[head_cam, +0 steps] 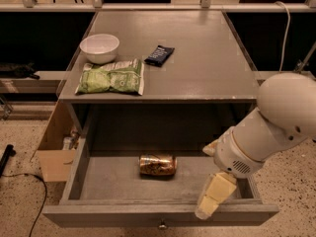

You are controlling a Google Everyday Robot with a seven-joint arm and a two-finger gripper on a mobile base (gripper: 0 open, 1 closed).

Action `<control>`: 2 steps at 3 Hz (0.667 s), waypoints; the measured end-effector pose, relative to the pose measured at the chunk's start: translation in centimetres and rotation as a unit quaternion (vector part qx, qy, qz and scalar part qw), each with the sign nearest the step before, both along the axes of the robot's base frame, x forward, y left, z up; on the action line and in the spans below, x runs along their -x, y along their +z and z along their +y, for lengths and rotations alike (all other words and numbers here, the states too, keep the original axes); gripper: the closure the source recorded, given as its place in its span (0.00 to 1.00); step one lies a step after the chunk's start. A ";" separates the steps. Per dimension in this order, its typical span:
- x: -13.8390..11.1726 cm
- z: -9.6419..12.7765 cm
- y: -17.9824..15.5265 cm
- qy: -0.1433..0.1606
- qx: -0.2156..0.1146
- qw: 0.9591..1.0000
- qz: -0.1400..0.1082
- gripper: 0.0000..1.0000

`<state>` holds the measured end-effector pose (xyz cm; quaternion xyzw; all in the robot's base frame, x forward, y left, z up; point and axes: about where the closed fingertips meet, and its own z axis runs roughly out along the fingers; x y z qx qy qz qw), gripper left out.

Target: Pick orange can from top drawer and place on counter

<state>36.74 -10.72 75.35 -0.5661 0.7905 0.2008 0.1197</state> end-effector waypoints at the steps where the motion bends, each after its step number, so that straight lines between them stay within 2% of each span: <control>1: -0.3 -0.1 -0.3 -0.021 -0.039 0.999 -0.011 0.00; 2: -1.6 0.3 -2.1 -0.069 -0.107 0.992 -0.011 0.00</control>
Offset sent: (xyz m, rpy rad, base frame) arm 0.0529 0.0065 -0.0530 0.4617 -0.0135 -0.3231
